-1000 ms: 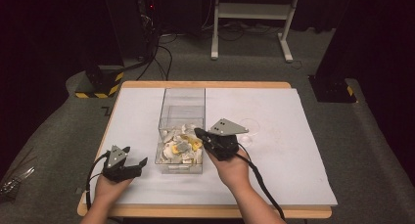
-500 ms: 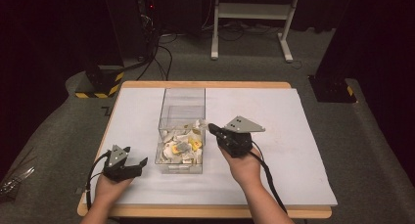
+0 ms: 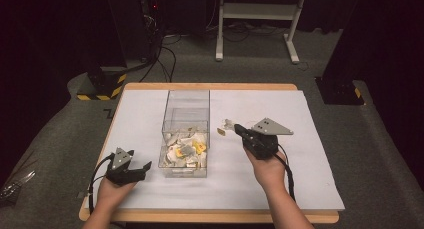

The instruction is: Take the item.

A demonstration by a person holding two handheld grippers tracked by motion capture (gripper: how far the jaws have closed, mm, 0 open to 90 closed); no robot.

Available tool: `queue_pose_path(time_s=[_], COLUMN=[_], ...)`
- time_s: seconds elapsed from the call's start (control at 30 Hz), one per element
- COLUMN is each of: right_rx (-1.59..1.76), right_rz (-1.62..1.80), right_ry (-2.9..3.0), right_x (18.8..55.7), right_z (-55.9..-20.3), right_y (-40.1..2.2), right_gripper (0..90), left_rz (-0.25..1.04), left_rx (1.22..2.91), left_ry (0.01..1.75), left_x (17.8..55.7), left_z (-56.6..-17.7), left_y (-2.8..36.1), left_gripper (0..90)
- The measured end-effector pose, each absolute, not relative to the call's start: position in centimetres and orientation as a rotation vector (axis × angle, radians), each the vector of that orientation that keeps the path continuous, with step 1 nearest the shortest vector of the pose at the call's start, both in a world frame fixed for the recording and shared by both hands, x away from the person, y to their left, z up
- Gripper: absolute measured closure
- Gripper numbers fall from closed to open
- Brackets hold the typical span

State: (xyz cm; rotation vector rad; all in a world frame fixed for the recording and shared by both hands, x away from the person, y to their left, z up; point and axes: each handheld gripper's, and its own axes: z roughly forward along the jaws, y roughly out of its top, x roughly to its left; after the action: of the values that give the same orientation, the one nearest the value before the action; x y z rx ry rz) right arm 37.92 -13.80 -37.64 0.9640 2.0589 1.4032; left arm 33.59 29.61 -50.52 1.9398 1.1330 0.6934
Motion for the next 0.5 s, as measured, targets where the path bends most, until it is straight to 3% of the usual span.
queue_pose_path(time_s=[0.5], right_rx=[1.053], right_rz=[1.365], right_ry=[2.015], right_x=[39.2], right_z=[-37.8], right_y=[-16.1], right_gripper=[90.0], left_rz=[0.696], left_rx=[1.934], left_ry=[1.119], left_x=[33.5], left_z=[-50.5], left_y=[29.7], left_gripper=[18.6])
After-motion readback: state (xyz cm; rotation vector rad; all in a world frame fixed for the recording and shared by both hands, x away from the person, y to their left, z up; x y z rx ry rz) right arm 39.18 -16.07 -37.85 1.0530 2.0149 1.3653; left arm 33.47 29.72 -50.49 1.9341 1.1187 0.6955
